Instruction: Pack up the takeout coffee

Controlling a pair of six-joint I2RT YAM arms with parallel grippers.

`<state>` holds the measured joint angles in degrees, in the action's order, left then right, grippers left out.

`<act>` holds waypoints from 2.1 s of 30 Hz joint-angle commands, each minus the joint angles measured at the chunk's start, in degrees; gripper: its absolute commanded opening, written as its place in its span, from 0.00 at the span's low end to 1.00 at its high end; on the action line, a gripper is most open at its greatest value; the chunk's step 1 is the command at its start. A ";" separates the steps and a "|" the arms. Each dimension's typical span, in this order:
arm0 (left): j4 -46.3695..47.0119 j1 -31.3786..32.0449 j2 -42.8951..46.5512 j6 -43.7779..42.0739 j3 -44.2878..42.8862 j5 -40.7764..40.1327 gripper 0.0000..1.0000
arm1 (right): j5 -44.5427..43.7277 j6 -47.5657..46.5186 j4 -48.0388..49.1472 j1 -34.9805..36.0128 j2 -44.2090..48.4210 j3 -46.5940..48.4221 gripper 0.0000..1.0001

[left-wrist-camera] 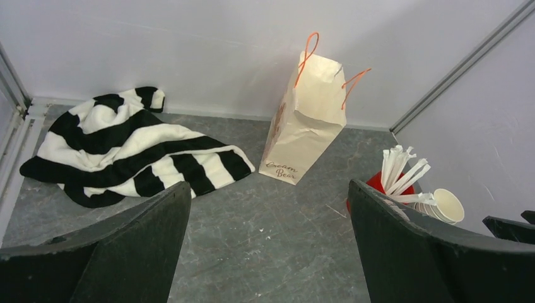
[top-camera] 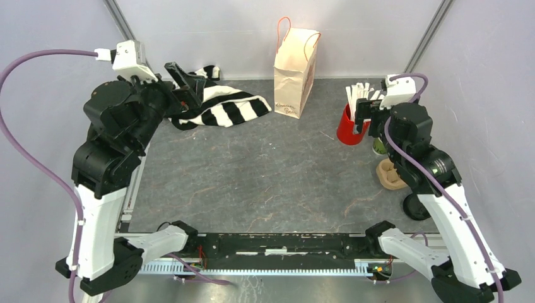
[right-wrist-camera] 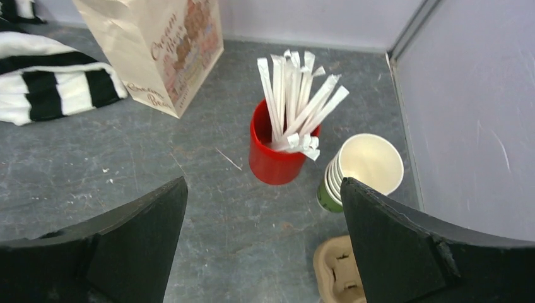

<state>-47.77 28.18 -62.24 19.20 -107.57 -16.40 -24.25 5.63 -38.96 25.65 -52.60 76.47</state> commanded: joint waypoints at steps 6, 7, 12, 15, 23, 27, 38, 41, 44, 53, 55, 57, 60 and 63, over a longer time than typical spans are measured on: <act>-1.96 -3.32 -2.18 6.65 -0.48 5.78 0.99 | 0.74 -0.61 -2.28 -3.69 -5.27 0.99 0.98; -2.25 -3.47 -2.41 6.75 -0.70 6.56 0.99 | 0.54 -1.32 -1.63 -3.88 -5.57 0.43 0.98; -3.52 -4.01 -2.99 7.74 -0.43 10.55 0.99 | 1.27 -5.77 3.39 -5.29 -6.41 -3.38 0.98; -3.53 -4.12 -3.60 8.23 -0.03 14.38 1.00 | 5.70 -4.95 2.33 -13.51 -10.51 -1.90 0.98; -4.93 -4.25 -6.58 4.10 -1.28 27.68 1.00 | 14.58 1.28 0.16 -30.52 -21.45 5.86 0.78; -6.69 -4.25 -7.71 1.69 -0.75 29.68 1.00 | 19.12 2.01 0.80 -35.40 -26.01 7.27 0.61; -8.29 -4.24 -10.61 -1.92 -1.88 27.74 1.00 | 24.10 -0.53 -0.38 -36.28 -33.98 8.91 0.48; -8.37 -4.24 -10.70 -2.16 -1.52 27.48 1.00 | 24.77 -0.82 -1.63 -36.20 -35.79 9.01 0.48; -8.57 -4.20 -10.75 -2.45 -1.69 26.77 1.00 | 26.08 -1.14 -1.19 -35.64 -35.91 8.00 0.46; -8.71 -4.22 -11.07 -2.58 -1.77 25.80 1.00 | 27.06 -1.23 -0.45 -35.33 -36.83 6.68 0.38; -8.97 -4.27 -11.06 -2.67 -1.79 25.50 1.00 | 27.14 -1.33 -0.55 -35.32 -37.26 6.68 0.37; -9.18 -4.19 -11.06 -2.76 -1.77 25.23 1.00 | 27.32 -1.37 -0.73 -35.28 -37.76 6.68 0.37; -9.18 -4.23 -11.07 -2.77 -1.79 25.08 1.00 | 27.35 -1.37 -0.89 -35.14 -38.16 6.55 0.34; -9.19 -4.27 -11.15 -2.77 -1.77 25.09 1.00 | 27.26 -1.53 -1.05 -35.05 -38.14 6.41 0.31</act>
<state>-57.41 24.16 -73.25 19.64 -107.61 9.15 2.66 4.64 -40.99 -9.74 -90.63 83.20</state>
